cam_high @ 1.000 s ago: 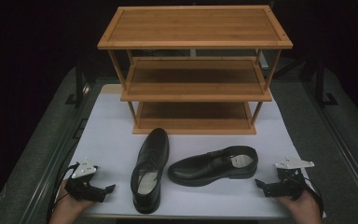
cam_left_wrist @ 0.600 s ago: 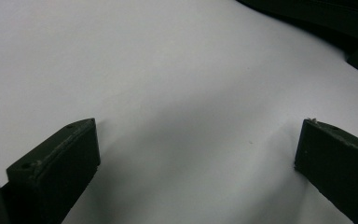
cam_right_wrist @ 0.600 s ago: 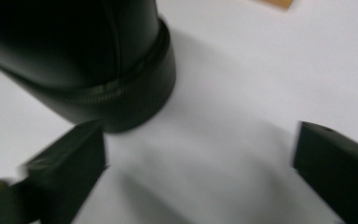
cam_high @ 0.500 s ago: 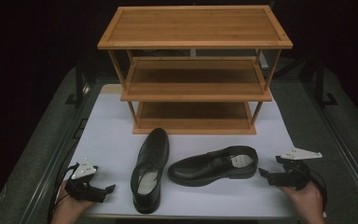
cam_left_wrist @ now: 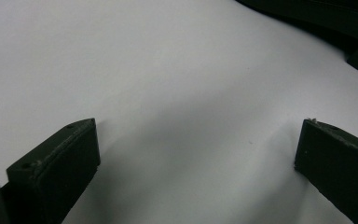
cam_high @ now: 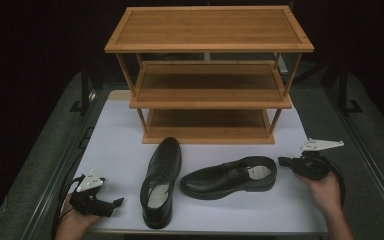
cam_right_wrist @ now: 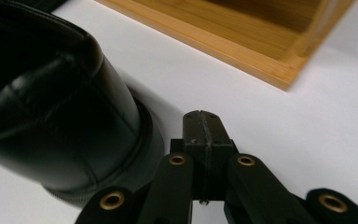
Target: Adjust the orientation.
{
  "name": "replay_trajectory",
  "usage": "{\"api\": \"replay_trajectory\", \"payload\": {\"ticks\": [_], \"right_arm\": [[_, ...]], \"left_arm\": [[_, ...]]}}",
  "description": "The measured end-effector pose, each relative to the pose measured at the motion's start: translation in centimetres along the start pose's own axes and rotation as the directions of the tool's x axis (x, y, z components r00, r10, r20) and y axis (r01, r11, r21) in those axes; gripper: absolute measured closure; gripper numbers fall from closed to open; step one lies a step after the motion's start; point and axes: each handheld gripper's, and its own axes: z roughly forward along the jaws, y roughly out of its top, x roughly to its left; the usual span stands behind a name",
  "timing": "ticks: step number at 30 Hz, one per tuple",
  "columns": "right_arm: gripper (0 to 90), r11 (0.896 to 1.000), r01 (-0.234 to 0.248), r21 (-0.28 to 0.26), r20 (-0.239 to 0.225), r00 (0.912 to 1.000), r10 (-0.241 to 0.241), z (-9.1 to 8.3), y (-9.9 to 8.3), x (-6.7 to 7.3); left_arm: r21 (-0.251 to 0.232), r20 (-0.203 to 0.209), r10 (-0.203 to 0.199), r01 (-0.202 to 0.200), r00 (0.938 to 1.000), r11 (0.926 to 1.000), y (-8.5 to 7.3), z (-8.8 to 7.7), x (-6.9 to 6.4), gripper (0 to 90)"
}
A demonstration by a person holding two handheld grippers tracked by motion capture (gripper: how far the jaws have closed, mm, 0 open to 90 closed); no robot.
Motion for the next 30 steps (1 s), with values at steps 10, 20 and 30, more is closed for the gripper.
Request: {"api": "replay_trajectory", "payload": {"ticks": [10, 20, 30], "right_arm": [[89.8, 0.998, 0.025, 0.066, -0.069, 0.9974, -0.02, 2.7, 0.0, 0.0], [89.9, 0.996, 0.031, 0.086, -0.082, 0.9964, -0.024, 3.0, -0.6, 0.1], [89.8, 0.995, 0.035, 0.096, -0.085, 0.996, -0.026, 2.6, -0.9, 0.2]], "left_arm": [[-0.001, 0.0, 0.0, 0.0, 1.0, 1.0, 0.0, 0.0, 0.0, 0.0], [0.002, 0.001, -0.001, 0.001, 1.0, 1.0, 0.0, 0.0, 0.0, 0.0], [0.004, 0.001, -0.001, 0.001, 1.0, 1.0, 0.0, 0.0, 0.1, 0.0]]}}
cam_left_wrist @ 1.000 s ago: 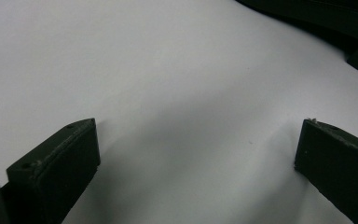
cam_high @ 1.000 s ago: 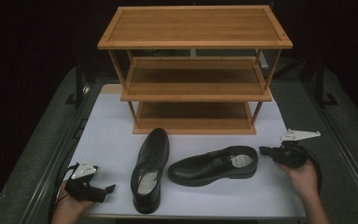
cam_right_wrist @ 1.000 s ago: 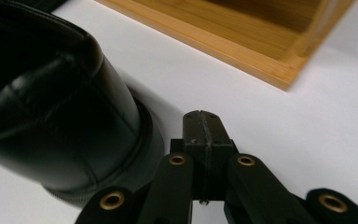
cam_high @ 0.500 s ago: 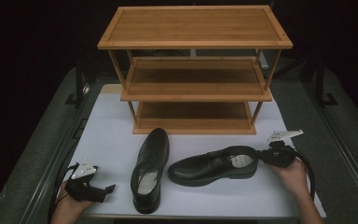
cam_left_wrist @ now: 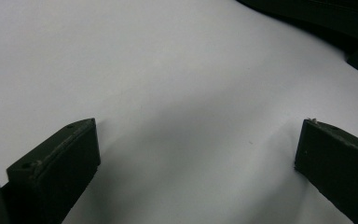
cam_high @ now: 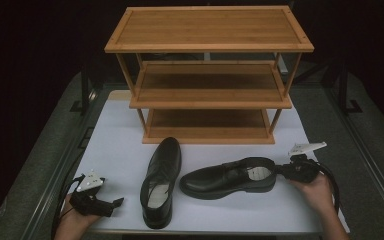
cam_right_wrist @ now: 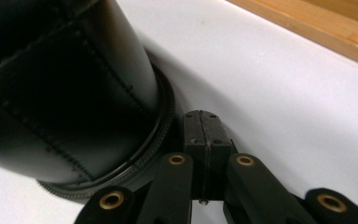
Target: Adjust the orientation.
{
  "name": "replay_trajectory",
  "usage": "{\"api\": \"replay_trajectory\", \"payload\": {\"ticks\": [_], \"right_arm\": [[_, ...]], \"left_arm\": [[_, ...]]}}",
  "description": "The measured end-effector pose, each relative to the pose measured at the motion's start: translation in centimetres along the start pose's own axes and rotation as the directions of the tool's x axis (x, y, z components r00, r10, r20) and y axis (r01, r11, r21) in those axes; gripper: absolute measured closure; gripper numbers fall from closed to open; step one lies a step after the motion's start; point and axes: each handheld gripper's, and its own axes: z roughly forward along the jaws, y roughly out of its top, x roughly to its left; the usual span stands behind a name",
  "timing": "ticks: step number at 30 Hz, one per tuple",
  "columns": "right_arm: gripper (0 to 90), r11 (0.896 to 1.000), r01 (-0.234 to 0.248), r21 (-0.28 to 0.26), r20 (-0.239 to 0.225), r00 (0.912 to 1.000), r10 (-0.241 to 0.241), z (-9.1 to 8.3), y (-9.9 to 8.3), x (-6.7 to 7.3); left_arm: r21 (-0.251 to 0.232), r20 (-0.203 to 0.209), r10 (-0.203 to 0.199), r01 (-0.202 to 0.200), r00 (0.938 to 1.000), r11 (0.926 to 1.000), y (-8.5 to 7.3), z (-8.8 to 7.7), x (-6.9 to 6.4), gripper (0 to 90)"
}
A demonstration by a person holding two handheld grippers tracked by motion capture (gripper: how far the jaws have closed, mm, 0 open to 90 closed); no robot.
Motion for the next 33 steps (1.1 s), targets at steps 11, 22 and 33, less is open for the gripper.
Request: {"api": "replay_trajectory", "payload": {"ticks": [11, 22, 33], "right_arm": [[89.9, 1.0, 0.001, -0.003, -0.059, 0.9983, -0.001, 0.8, 0.4, -0.3], [89.9, 0.999, 0.029, 0.029, -0.082, 0.9963, -0.026, -0.5, -1.0, 2.1], [89.9, 0.997, 0.06, 0.05, -0.116, 0.9919, -0.054, -1.3, -2.4, 5.1]], "left_arm": [[0.0, 0.001, -0.001, 0.001, 1.0, 1.0, 0.0, 0.0, 0.0, 0.0], [0.001, 0.001, -0.002, 0.002, 1.0, 1.0, 0.0, 0.0, 0.0, 0.0], [0.001, 0.001, -0.001, 0.001, 1.0, 1.0, 0.0, 0.0, 0.0, 0.0]]}}
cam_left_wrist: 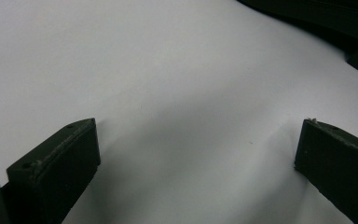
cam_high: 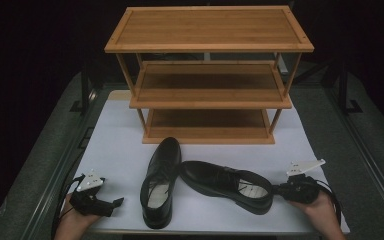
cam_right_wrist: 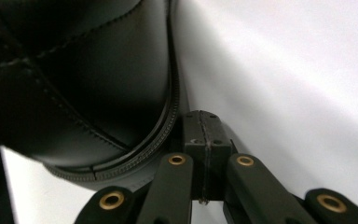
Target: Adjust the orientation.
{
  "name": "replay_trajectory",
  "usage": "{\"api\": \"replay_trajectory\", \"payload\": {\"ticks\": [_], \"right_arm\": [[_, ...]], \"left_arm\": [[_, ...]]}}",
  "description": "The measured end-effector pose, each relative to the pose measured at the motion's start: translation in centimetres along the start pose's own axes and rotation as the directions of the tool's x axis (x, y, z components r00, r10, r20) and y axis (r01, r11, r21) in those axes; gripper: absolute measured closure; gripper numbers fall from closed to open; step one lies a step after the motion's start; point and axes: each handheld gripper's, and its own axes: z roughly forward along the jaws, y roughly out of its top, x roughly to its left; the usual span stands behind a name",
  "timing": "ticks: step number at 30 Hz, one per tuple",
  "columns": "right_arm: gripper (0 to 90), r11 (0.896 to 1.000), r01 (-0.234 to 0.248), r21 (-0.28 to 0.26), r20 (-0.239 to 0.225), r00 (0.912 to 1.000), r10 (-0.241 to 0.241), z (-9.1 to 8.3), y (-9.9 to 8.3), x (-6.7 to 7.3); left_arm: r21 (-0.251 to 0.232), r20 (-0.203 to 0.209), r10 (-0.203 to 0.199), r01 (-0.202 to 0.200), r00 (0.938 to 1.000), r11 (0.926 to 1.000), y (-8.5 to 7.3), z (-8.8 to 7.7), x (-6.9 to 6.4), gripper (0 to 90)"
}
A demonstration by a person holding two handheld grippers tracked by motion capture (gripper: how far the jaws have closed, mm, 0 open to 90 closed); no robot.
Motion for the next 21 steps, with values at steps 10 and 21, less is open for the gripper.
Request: {"api": "replay_trajectory", "payload": {"ticks": [10, 21], "right_arm": [[89.8, 0.999, 0.051, 0.015, -0.053, 0.9973, -0.051, 0.6, 0.3, 2.1], [89.8, 0.993, 0.109, 0.043, -0.121, 0.9873, -0.103, 1.7, 1.1, 3.7]], "left_arm": [[0.0, 0.0, -0.001, 0.001, 1.0, 1.0, 0.0, 0.0, 0.0, 0.0], [-0.001, 0.001, -0.002, 0.002, 1.0, 1.0, 0.0, 0.0, 0.0, 0.0]]}}
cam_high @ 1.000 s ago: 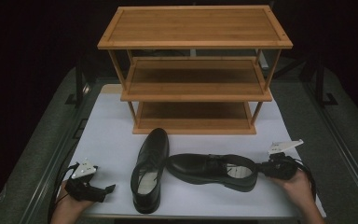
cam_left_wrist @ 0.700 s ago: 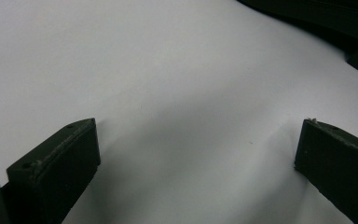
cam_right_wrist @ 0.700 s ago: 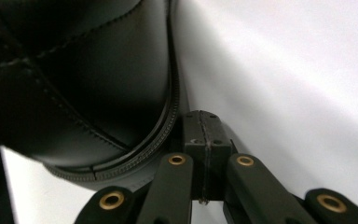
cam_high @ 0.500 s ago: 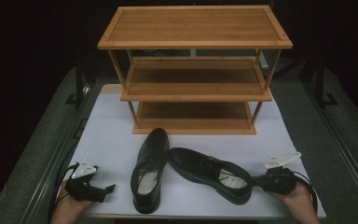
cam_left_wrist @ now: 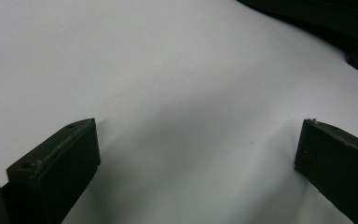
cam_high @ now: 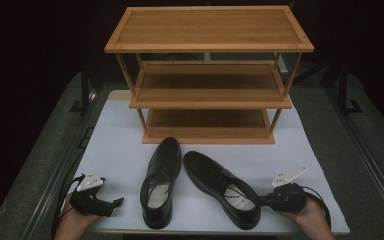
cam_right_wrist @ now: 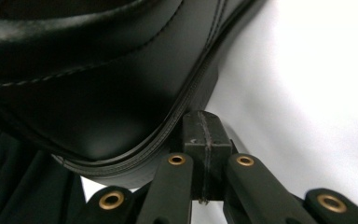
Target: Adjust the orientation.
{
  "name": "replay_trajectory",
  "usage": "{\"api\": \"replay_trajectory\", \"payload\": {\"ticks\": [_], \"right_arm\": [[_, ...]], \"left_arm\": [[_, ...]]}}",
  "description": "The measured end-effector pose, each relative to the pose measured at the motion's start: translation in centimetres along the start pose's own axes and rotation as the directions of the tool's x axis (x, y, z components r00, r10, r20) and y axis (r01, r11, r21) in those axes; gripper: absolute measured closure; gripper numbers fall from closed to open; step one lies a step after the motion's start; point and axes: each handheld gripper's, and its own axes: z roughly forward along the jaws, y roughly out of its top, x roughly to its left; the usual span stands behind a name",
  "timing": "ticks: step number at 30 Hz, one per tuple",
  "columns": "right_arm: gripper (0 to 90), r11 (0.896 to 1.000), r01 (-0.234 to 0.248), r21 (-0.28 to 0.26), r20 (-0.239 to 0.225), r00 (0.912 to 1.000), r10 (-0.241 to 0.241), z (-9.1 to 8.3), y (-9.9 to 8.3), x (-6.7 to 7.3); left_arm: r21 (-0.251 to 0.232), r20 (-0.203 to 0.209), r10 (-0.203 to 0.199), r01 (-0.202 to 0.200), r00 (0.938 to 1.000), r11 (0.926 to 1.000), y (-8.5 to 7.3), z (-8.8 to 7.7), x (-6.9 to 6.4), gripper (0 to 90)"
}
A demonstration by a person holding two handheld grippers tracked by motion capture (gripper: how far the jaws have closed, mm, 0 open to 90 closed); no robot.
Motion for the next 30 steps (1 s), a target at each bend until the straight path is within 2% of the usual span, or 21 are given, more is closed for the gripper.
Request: {"api": "replay_trajectory", "payload": {"ticks": [15, 23, 25, 30], "right_arm": [[89.8, 0.997, 0.08, 0.022, -0.063, 0.9949, -0.079, 2.0, 1.7, 1.9], [89.8, 0.996, 0.088, 0.022, -0.102, 0.9911, -0.086, 2.9, 2.3, 2.4], [89.8, 0.996, 0.09, 0.023, -0.097, 0.9914, -0.088, 3.2, 2.5, 2.6], [89.8, 0.994, 0.104, 0.027, -0.118, 0.988, -0.1, 3.9, 3.2, 3.1]], "left_arm": [[0.002, 0.001, 0.0, 0.0, 1.0, 1.0, 0.0, 0.0, 0.0, 0.0], [0.001, 0.001, -0.001, 0.001, 1.0, 1.0, 0.0, 0.0, 0.0, 0.0], [0.001, 0.001, -0.001, 0.001, 1.0, 1.0, 0.0, 0.0, 0.0, 0.0], [0.001, 0.001, -0.001, 0.001, 1.0, 1.0, 0.0, 0.0, 0.0, 0.0]]}}
